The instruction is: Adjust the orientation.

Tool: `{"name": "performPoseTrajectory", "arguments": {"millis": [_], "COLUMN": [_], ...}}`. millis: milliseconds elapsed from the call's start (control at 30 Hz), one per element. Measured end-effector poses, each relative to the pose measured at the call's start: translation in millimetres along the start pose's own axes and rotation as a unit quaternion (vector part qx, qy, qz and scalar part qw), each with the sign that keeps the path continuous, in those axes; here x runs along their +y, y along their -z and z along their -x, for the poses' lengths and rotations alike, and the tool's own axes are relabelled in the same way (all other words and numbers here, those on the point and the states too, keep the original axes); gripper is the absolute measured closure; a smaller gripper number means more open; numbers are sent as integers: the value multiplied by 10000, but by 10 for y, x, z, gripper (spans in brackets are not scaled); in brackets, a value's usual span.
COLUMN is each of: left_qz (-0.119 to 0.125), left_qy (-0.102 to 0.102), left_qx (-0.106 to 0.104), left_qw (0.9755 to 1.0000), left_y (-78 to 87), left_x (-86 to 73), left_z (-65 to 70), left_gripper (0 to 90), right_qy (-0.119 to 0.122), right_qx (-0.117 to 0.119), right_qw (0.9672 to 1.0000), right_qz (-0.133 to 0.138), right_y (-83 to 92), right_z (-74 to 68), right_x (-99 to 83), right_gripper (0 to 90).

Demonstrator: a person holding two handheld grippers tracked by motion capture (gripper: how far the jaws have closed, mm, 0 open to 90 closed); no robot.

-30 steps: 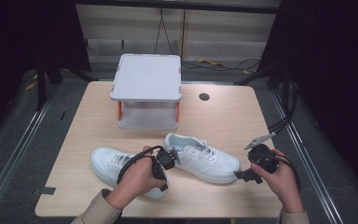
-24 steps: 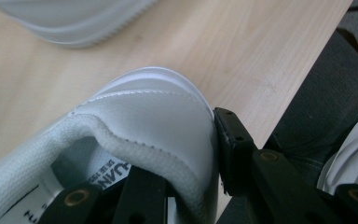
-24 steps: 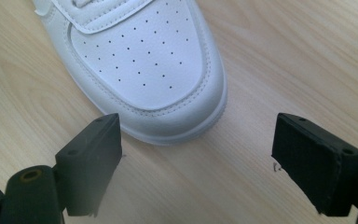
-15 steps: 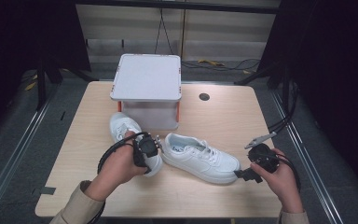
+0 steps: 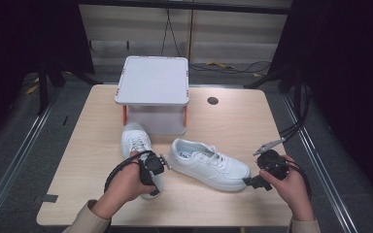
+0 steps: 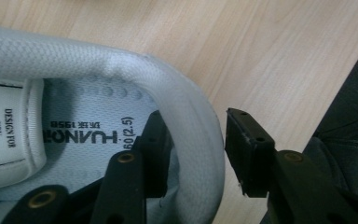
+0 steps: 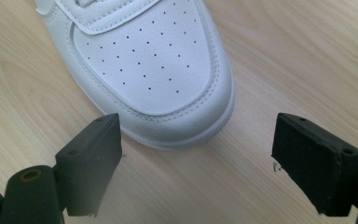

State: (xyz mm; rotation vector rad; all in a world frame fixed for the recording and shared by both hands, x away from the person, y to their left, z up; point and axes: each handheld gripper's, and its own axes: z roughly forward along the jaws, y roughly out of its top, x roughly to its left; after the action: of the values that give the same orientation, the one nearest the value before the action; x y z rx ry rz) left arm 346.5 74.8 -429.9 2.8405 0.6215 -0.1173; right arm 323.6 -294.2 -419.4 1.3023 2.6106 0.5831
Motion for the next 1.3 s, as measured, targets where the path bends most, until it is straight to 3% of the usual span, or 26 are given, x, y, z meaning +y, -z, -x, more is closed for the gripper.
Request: {"name": "performPoseTrajectory", "arguments": {"millis": [33,67,167,367,567,733,767,900,1000,1033,1100,1300], "left_qz": [-13,12,7,106,106,55,128,50,-22,48,39,-89], "left_qy": [-79,-47,-262,-616,-1020,-1291,-1257,-1401,-1381,-1262,-1250,-1360], "left_qx": [39,11,-138,-67,259,462,478,470,538,329,249,380], "left_qw": [10000,10000,9996,9980,9944,9905,9908,9890,9890,9914,9918,9899], "left_y": [0,-3,9,61,326,332,315,212,164,133,127,169], "left_x": [-3,-4,-6,-50,8,75,84,81,63,55,69,53], "left_z": [1,4,-10,7,-8,-207,-268,-497,-589,-644,-665,-632], "left_gripper": [658,675,751,764,721,720,719,703,716,734,741,736], "right_qy": [12,25,31,2,47,116,113,222,284,292,356,641], "right_qx": [-3,8,9,-10,-16,-47,-50,22,26,41,81,460], "right_qw": [10000,10000,10000,10000,10000,9999,9999,9997,9996,9995,9993,9963], "right_qz": [-16,-18,-8,9,15,13,5,-86,-86,-79,6,329], "right_y": [-6,-10,-8,-2,7,12,6,-56,-69,-69,-75,-49], "right_z": [-2,-5,-8,9,-13,-44,-52,-89,-91,-93,-87,-168], "right_x": [0,1,6,-3,15,36,42,77,134,163,229,598], "right_gripper": [154,154,153,153,153,154,154,153,154,153,153,149]}}
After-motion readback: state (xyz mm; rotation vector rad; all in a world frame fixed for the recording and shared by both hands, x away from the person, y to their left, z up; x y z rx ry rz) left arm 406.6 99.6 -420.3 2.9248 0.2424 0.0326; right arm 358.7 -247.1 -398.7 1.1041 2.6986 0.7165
